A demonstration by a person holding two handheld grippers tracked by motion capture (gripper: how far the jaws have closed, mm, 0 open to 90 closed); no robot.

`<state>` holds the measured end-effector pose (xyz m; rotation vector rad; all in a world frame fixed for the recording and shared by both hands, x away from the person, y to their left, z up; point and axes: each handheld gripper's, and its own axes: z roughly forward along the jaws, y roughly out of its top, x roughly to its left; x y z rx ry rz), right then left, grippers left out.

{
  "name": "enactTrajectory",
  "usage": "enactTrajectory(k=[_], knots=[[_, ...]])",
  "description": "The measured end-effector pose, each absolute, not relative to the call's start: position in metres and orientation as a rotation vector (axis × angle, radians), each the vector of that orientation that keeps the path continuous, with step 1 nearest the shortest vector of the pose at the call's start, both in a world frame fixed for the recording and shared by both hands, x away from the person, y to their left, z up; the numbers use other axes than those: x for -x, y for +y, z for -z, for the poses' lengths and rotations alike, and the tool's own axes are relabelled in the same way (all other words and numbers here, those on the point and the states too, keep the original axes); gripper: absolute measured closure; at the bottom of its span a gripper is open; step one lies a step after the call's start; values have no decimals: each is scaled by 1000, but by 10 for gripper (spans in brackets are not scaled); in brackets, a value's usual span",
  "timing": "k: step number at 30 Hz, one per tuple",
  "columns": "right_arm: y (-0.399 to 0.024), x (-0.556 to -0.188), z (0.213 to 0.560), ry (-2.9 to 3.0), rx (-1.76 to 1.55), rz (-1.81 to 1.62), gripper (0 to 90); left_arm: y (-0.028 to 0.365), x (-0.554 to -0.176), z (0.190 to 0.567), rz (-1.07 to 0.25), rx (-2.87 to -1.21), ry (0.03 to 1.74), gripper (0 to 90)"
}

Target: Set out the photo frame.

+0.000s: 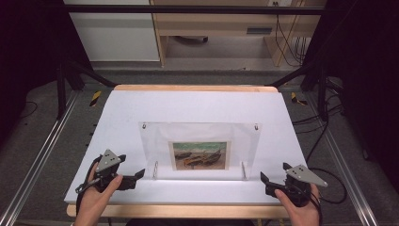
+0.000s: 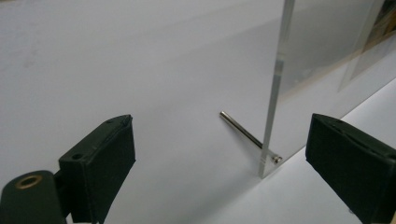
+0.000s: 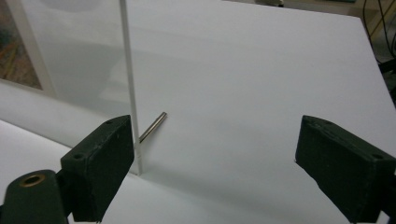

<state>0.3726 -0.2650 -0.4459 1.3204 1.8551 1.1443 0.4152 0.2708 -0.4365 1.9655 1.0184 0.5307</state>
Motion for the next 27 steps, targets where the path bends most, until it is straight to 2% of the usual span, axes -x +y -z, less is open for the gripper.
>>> enactTrajectory(k=[11,27], knots=[[-275,-387,454,1836,-1440,-1008,131,284,-430,443,-597,-1980,1095,81],[-281,-428,455,1867,-1526,-912,113,296,-468,442,-593,-2024,1208,87]])
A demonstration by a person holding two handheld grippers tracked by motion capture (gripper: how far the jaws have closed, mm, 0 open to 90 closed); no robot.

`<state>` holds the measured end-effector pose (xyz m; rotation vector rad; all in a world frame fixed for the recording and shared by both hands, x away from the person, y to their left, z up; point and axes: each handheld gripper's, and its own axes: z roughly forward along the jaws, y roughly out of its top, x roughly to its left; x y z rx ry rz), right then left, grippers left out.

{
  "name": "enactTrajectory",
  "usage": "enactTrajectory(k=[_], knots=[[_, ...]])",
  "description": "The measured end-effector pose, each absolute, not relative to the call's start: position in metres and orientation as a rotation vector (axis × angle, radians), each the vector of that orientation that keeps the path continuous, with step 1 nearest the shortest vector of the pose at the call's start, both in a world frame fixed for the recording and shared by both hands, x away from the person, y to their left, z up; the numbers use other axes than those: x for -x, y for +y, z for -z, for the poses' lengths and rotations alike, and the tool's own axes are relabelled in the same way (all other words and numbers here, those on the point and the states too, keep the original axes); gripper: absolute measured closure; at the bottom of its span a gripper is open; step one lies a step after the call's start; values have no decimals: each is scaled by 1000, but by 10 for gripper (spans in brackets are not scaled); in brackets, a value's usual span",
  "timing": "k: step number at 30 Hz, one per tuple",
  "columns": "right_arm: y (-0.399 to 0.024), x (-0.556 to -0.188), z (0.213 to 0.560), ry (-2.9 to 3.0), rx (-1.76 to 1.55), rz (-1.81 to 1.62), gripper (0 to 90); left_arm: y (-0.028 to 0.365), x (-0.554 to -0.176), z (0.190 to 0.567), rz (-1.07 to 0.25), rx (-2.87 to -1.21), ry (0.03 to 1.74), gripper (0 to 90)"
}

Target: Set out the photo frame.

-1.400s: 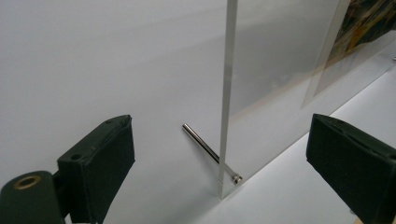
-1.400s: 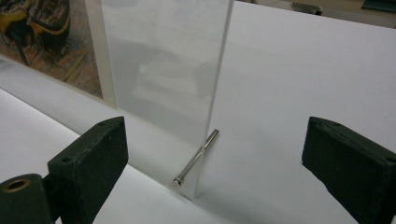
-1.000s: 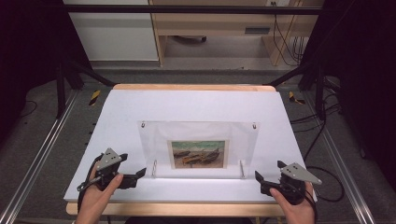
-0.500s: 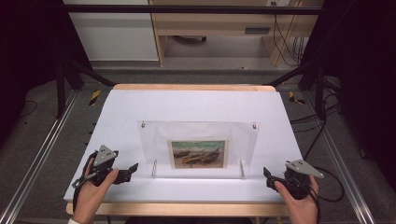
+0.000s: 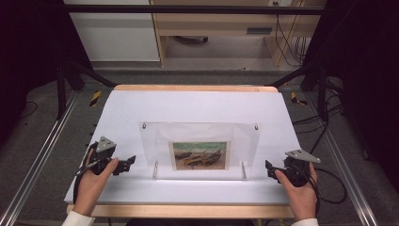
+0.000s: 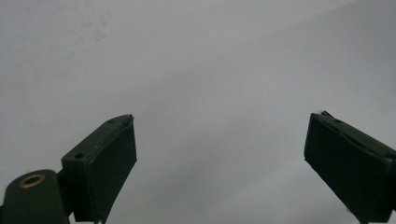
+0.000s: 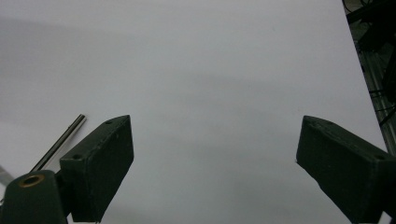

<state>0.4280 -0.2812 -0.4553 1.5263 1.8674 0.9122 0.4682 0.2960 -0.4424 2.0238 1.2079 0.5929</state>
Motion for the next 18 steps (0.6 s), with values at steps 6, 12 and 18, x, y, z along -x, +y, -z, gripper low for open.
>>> enactTrajectory(k=[6,12,18], knots=[[-280,-441,460,1858,-1567,-897,116,300,-483,445,-593,-2012,1243,87],[-276,-453,464,1832,-1592,-881,125,299,-482,454,-666,-2055,1244,83],[-274,-447,466,1848,-1536,-835,126,300,-470,455,-689,-2058,1225,77]])
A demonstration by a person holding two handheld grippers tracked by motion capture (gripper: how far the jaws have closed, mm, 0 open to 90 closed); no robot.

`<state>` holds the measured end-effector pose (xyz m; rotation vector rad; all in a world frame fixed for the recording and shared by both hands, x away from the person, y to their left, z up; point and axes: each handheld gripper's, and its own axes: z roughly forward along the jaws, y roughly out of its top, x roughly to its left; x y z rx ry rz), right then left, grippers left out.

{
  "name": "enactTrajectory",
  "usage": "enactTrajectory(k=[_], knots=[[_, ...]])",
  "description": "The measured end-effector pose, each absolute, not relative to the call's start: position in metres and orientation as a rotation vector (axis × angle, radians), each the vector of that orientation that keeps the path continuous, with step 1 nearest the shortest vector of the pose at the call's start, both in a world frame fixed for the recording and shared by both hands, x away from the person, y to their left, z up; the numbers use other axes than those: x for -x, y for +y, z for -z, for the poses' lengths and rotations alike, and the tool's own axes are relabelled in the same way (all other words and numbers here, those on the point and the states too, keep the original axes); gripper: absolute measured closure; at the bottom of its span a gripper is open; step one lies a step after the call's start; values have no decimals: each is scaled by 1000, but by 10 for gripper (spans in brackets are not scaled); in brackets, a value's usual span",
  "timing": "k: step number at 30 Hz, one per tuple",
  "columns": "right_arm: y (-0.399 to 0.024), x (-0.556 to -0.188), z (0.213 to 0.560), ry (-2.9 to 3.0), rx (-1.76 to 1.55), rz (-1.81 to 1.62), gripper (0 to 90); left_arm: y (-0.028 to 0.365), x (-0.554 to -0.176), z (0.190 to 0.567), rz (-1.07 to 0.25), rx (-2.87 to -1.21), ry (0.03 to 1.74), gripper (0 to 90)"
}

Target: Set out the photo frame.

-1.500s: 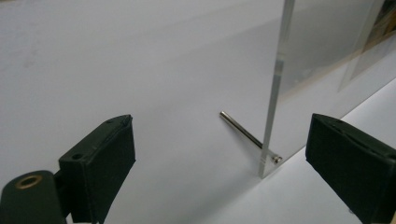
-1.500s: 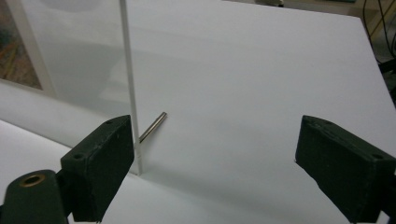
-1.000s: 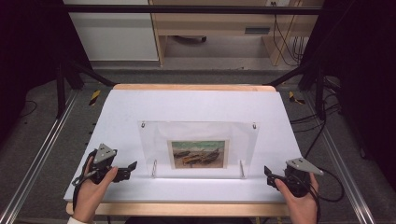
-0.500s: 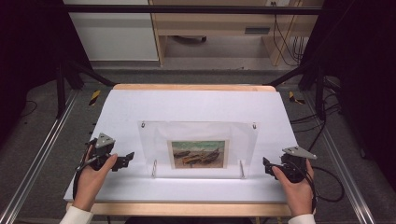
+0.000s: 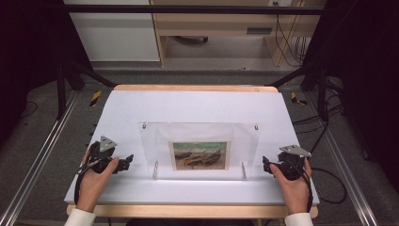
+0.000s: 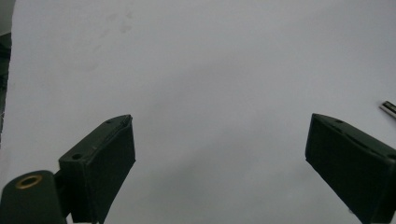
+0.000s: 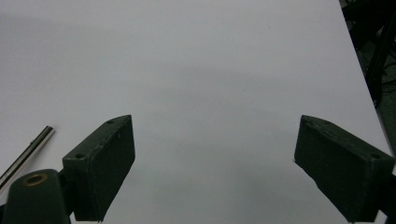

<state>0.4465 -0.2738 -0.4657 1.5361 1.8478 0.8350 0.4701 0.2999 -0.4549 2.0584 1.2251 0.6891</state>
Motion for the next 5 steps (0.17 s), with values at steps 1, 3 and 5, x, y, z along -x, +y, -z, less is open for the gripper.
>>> enactTrajectory(k=[1,3,5], knots=[[-274,-445,466,1849,-1534,-831,125,300,-469,455,-690,-2067,1219,75],[-274,-442,468,1860,-1526,-817,124,300,-468,455,-699,-2071,1218,72],[-276,-440,469,1866,-1514,-814,125,300,-468,455,-701,-2069,1217,72]])
